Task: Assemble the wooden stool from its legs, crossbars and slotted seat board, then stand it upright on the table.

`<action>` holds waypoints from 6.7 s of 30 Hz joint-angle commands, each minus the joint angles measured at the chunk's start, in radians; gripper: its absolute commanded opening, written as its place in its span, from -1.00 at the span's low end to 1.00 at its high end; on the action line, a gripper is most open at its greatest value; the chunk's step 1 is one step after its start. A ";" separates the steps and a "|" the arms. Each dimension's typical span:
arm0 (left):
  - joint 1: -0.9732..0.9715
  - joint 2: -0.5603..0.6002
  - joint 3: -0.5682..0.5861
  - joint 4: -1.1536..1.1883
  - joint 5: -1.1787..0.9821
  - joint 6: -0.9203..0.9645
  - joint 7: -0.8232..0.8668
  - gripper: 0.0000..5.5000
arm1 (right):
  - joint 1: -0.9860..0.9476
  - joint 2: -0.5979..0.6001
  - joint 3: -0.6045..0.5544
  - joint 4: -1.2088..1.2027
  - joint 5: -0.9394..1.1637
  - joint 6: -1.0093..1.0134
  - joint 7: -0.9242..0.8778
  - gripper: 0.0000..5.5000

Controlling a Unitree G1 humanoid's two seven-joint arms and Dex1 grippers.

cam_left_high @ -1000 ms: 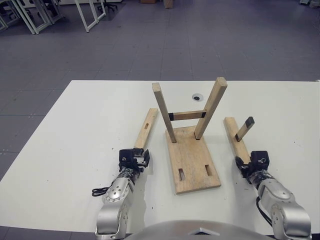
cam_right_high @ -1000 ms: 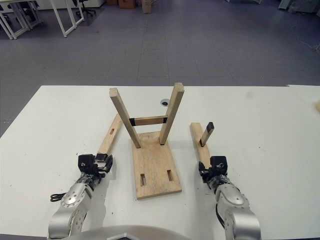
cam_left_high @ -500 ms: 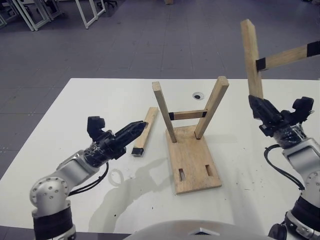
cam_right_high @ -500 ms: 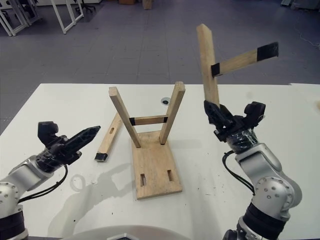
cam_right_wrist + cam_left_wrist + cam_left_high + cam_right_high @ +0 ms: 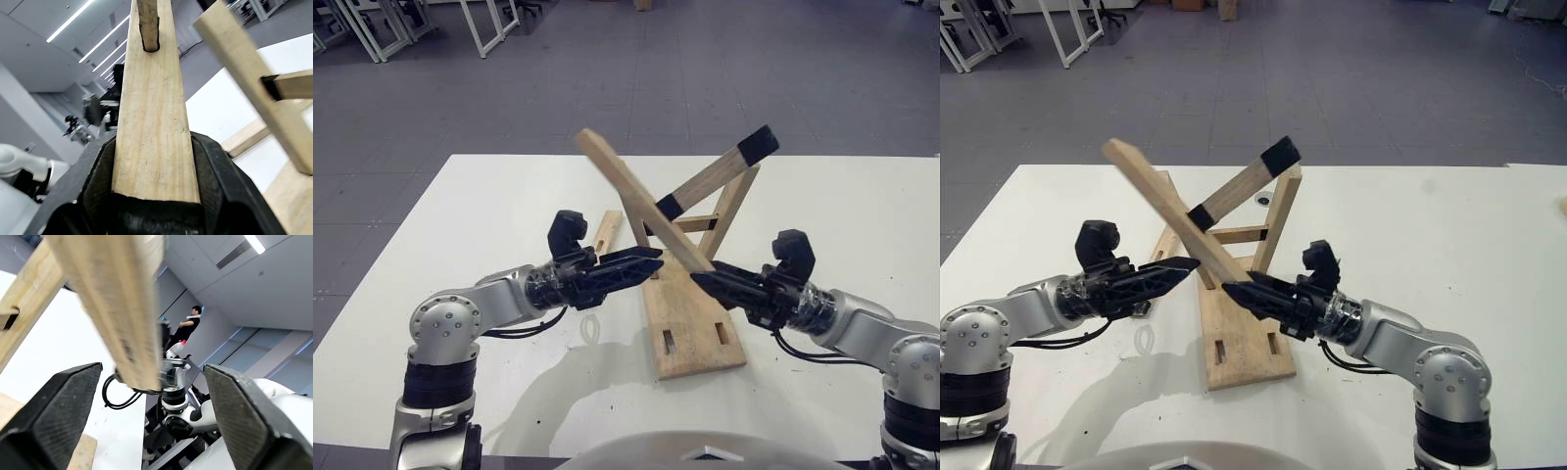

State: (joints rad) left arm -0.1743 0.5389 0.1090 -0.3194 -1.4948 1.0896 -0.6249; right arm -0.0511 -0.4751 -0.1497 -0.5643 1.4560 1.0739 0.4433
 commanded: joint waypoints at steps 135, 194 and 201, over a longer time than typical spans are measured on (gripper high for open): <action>-0.010 0.183 -0.503 0.293 1.212 -1.039 -0.546 0.19 | 0.003 -0.129 0.434 0.506 -1.259 -0.898 0.550 0.93; 0.002 -0.036 0.403 0.158 0.323 -0.293 -0.063 -0.24 | -0.173 0.069 -0.188 0.108 -0.274 0.012 0.065 0.93; -0.198 0.179 0.269 0.381 0.206 0.001 -0.416 -0.24 | -0.415 0.116 -0.081 0.301 0.020 0.045 -0.095 0.93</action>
State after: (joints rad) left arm -0.2896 0.6986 0.4401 0.0218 -1.3235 1.0708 -0.9890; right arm -0.3953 -0.3784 -0.2719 -0.3060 1.4610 1.1155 0.3757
